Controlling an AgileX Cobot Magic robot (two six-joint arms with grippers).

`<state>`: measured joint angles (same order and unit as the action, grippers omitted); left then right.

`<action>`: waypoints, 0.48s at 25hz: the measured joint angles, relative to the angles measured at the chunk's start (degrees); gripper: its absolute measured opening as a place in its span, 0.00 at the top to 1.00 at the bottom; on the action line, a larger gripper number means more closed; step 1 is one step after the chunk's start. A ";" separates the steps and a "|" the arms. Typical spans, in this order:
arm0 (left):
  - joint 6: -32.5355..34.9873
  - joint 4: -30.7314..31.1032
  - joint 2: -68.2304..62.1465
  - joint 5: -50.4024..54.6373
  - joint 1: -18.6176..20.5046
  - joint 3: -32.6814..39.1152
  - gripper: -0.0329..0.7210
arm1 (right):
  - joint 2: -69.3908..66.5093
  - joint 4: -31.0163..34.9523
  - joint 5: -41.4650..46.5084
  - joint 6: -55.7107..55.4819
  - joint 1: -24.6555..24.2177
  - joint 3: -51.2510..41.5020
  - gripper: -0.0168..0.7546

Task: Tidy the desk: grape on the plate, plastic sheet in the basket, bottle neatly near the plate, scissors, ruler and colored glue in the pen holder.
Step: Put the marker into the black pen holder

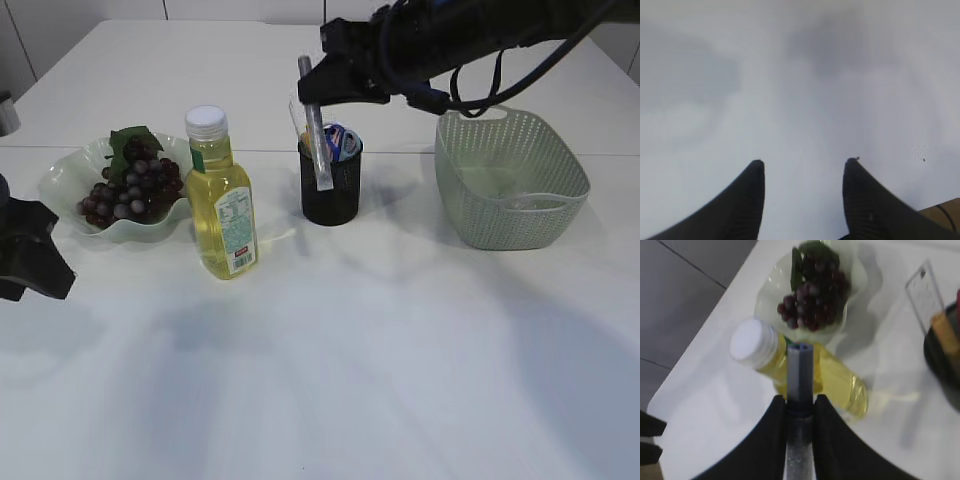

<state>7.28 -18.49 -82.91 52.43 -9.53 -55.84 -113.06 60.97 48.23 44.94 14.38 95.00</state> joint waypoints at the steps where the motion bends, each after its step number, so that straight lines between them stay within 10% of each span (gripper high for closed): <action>1: 0.00 -0.30 0.00 0.42 0.00 0.00 0.46 | 0.00 2.11 -1.46 3.79 -0.14 0.00 0.81; 12: 0.00 -1.34 0.00 2.03 0.00 0.00 0.46 | -2.00 29.64 -14.49 49.71 -0.37 0.11 0.81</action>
<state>7.28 -19.83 -82.91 54.46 -9.53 -55.84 -115.06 90.61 33.75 94.65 14.01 95.11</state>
